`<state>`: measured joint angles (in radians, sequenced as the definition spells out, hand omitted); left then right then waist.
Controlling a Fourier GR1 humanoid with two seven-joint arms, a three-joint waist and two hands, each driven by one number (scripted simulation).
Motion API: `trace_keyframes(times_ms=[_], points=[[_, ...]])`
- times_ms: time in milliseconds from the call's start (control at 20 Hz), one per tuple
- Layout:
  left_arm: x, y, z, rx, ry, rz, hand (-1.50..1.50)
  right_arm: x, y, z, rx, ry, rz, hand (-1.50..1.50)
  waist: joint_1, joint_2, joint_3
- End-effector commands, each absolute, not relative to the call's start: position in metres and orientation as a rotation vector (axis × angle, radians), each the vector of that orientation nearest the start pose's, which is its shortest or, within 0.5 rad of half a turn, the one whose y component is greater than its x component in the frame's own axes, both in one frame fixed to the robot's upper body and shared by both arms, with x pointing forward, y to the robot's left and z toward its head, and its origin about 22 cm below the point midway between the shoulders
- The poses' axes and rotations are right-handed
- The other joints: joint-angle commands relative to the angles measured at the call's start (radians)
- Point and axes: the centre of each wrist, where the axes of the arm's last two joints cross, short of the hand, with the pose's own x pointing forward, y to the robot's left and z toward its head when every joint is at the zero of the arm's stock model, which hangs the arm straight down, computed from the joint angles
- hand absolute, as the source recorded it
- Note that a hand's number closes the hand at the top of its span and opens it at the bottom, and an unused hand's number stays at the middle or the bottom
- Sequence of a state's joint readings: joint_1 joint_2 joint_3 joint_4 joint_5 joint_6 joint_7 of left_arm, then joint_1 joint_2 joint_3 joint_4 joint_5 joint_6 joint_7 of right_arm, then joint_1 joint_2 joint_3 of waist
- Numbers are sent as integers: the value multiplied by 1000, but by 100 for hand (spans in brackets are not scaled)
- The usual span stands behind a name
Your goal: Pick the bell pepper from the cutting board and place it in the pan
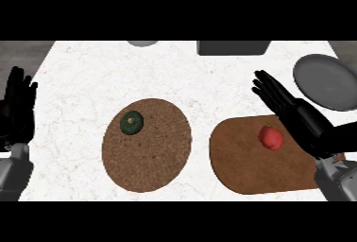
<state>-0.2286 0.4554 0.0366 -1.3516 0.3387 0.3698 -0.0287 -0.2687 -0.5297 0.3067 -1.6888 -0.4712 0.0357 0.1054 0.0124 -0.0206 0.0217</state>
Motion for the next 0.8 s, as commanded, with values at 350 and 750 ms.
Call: trace_keyframes(times_ms=[350, 750], points=[[295, 293, 45, 247, -1615, -9, 0, 276, -343, 55, -412, -1543, 569, 150, -52, 21, -21], [289, 304, 54, 246, -1604, 1, 0, 223, -358, 95, -849, -1717, 657, -150, -62, 6, -24]])
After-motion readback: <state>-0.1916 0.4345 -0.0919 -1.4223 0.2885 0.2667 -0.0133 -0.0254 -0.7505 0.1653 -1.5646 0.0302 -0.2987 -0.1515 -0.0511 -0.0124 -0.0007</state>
